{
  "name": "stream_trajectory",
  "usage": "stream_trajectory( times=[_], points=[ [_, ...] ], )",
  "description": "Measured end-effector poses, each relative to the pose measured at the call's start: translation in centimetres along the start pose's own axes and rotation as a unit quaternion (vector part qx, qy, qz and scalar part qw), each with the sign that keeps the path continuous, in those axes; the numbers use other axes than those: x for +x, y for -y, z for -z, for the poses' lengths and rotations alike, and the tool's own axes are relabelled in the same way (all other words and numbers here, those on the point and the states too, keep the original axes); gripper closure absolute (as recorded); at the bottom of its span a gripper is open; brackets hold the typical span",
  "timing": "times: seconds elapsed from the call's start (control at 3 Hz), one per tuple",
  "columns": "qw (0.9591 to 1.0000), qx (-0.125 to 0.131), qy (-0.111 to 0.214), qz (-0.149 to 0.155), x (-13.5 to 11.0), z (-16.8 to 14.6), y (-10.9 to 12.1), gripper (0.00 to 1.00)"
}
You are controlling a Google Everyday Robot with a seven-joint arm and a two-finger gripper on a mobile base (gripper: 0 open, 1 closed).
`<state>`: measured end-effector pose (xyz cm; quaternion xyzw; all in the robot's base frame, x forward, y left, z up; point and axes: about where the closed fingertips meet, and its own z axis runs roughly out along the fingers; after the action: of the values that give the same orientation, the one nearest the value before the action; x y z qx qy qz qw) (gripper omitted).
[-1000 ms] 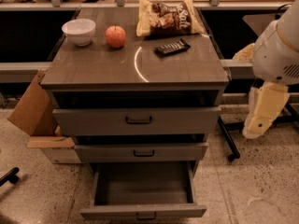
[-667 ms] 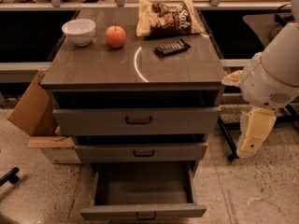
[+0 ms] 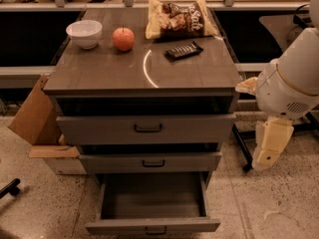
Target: Close bottom drawer
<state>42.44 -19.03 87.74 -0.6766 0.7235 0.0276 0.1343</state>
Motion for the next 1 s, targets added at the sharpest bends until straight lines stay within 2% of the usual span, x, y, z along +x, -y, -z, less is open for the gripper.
stream_trajectory(
  times=[0.33, 0.67, 1.0],
  points=[
    [0.9995, -0.01, 0.02, 0.021, -0.2, -2.8, -1.2, 0.0],
    [0.9976, -0.024, 0.051, 0.04, 0.0, -6.9, -2.9, 0.0],
    [0.9951, -0.035, 0.079, 0.047, 0.1, -10.3, -4.5, 0.0]
  ],
)
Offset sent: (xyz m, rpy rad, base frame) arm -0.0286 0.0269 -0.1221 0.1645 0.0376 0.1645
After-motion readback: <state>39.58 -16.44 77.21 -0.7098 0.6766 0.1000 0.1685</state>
